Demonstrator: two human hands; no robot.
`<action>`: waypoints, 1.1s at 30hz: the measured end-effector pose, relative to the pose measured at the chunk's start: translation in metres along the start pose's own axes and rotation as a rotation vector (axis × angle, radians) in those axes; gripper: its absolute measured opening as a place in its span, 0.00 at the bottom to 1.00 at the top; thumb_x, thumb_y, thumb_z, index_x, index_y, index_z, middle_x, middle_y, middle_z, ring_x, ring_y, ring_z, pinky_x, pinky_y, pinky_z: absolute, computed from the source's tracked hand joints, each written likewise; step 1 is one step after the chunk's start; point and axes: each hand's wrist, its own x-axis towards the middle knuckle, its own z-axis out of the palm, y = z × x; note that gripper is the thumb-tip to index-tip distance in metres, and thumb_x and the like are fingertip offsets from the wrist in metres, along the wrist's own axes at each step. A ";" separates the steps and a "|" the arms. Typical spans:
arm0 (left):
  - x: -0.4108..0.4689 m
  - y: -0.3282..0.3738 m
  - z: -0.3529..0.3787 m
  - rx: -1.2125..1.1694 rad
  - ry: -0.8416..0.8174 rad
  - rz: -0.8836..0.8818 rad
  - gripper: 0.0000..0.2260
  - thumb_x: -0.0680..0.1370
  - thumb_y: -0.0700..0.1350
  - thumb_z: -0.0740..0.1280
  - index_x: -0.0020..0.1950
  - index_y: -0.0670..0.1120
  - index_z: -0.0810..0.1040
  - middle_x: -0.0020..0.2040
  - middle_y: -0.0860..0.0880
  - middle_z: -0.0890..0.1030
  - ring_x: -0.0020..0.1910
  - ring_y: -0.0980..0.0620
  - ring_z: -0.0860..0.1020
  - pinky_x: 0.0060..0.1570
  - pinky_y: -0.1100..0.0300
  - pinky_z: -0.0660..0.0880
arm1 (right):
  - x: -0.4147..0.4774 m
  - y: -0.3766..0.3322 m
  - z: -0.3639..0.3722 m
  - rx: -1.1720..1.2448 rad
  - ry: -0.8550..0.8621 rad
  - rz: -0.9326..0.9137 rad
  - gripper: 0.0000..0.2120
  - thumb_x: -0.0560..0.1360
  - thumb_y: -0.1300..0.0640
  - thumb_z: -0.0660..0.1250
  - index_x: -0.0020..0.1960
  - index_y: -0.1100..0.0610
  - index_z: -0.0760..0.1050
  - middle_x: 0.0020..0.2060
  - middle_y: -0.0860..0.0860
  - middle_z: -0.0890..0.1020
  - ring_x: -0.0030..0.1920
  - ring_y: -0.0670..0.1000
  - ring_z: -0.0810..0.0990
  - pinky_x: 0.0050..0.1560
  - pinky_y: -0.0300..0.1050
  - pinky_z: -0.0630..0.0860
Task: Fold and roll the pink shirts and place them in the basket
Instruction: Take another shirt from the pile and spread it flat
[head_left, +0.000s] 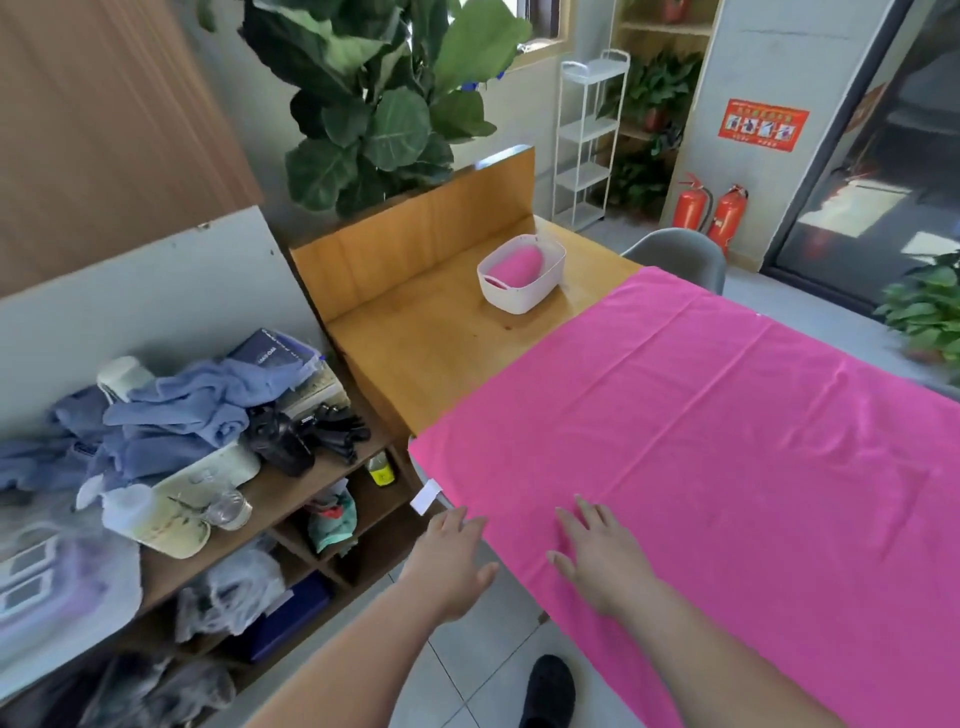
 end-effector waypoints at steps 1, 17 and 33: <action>0.012 -0.005 -0.009 0.010 -0.004 -0.008 0.34 0.83 0.63 0.62 0.85 0.54 0.55 0.85 0.45 0.56 0.84 0.43 0.53 0.80 0.45 0.60 | 0.015 -0.001 -0.005 0.008 0.006 -0.004 0.35 0.85 0.34 0.54 0.86 0.48 0.50 0.86 0.54 0.47 0.85 0.61 0.48 0.83 0.60 0.54; 0.204 0.002 -0.092 0.148 0.020 0.145 0.32 0.83 0.57 0.65 0.85 0.54 0.57 0.86 0.44 0.55 0.84 0.42 0.54 0.83 0.46 0.56 | 0.092 0.018 -0.040 0.028 0.015 -0.118 0.30 0.81 0.35 0.47 0.74 0.48 0.71 0.65 0.48 0.76 0.64 0.56 0.72 0.64 0.57 0.74; 0.390 -0.025 -0.108 0.428 -0.007 0.777 0.33 0.81 0.66 0.55 0.83 0.52 0.66 0.85 0.48 0.62 0.83 0.42 0.63 0.79 0.39 0.62 | 0.123 -0.037 0.003 0.486 0.427 0.756 0.12 0.79 0.39 0.58 0.56 0.38 0.78 0.45 0.36 0.76 0.52 0.44 0.78 0.55 0.45 0.76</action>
